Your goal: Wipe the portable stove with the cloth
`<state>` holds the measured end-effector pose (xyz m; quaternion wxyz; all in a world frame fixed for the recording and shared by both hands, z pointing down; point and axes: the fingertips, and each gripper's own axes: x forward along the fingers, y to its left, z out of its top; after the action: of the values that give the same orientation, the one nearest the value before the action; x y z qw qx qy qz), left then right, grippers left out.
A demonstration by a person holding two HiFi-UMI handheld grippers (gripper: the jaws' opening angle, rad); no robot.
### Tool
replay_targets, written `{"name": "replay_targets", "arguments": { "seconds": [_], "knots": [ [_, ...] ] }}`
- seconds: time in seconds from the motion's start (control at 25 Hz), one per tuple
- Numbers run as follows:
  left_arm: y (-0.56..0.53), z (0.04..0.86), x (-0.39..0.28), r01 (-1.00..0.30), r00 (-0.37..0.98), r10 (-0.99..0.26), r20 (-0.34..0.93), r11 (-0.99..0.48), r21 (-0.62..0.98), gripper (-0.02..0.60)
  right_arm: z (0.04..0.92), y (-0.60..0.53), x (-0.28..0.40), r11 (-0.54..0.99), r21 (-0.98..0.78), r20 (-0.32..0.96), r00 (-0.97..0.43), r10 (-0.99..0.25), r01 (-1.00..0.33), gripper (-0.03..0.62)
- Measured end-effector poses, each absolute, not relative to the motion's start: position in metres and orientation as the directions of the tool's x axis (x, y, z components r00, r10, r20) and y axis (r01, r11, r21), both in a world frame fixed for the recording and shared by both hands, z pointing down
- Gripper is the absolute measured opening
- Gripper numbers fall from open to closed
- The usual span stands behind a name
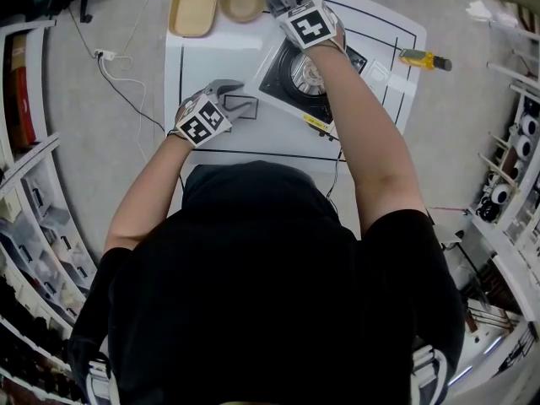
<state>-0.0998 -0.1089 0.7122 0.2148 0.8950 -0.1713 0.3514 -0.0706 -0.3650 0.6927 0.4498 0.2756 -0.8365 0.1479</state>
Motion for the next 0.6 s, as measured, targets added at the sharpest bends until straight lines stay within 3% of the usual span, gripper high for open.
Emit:
{"name": "replay_targets", "arguments": {
  "seconds": [0.6],
  "knots": [
    [-0.105,0.722,-0.100,-0.438,0.665,-0.120,0.737,-0.862,0.255,0.212,0.680,-0.365,0.012,0.696,-0.030,0.819,-0.417,-0.395,-0.718,0.173]
  ]
}}
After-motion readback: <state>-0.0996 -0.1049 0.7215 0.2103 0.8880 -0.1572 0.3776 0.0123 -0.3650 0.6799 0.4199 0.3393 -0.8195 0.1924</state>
